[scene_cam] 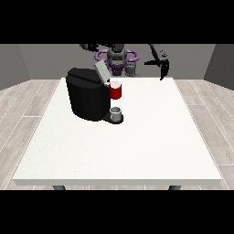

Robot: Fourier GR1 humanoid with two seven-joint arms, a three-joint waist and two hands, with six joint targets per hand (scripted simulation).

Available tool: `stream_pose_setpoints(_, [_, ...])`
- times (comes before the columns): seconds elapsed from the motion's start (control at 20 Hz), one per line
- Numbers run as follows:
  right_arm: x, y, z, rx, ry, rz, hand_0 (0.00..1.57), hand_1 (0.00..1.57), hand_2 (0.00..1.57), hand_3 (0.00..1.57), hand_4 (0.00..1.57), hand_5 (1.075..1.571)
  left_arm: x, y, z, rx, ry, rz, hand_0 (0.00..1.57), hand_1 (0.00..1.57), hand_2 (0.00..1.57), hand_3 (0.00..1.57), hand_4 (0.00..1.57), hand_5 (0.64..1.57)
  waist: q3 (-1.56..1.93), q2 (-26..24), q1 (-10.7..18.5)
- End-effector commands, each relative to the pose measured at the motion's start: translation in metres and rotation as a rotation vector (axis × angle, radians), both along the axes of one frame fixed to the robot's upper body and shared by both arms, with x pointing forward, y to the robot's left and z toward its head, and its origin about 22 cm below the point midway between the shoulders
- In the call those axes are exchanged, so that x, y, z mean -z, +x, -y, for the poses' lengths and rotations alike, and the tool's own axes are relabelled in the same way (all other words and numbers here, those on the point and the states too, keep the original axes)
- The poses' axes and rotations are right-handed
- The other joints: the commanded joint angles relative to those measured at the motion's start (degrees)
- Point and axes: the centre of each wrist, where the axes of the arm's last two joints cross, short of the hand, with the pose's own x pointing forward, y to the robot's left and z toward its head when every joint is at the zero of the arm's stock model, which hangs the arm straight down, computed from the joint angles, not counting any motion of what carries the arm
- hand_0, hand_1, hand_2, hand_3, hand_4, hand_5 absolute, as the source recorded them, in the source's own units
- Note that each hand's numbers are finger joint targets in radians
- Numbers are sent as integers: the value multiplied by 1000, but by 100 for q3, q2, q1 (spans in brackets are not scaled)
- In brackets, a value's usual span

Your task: Insert the coffee pod into the coffee machine and close the lid

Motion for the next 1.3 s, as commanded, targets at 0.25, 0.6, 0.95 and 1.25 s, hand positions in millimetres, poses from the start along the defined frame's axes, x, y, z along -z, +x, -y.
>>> stream_pose_setpoints(0.25, [-21, 49, 20, 132, -60, 45, 0, 0, 0, 0, 344, 1571, -23, -4, 18, 93, 28, 84, 0, 0, 0, 0, 376, 1571, 2, 505, 640])
stream_pose_setpoints(0.6, [-26, 70, 20, 166, -32, 17, 0, 0, 0, 0, 386, 1571, -26, -3, 2, 39, -10, 126, 0, 0, 0, 0, 301, 1571, 0, 762, 421])
stream_pose_setpoints(0.95, [-24, 92, 53, 163, -39, 25, 0, 0, 0, 0, 453, 1571, -34, 0, -2, 22, 5, 127, 0, 0, 0, 0, 367, 1571, 1, 983, 451])
stream_pose_setpoints(1.25, [-27, 108, 53, 207, -16, 76, 0, 0, 0, 0, 439, 1571, -40, 5, -10, 70, -1, 193, 0, 0, 0, 0, 353, 1571, 1, 1297, 632])
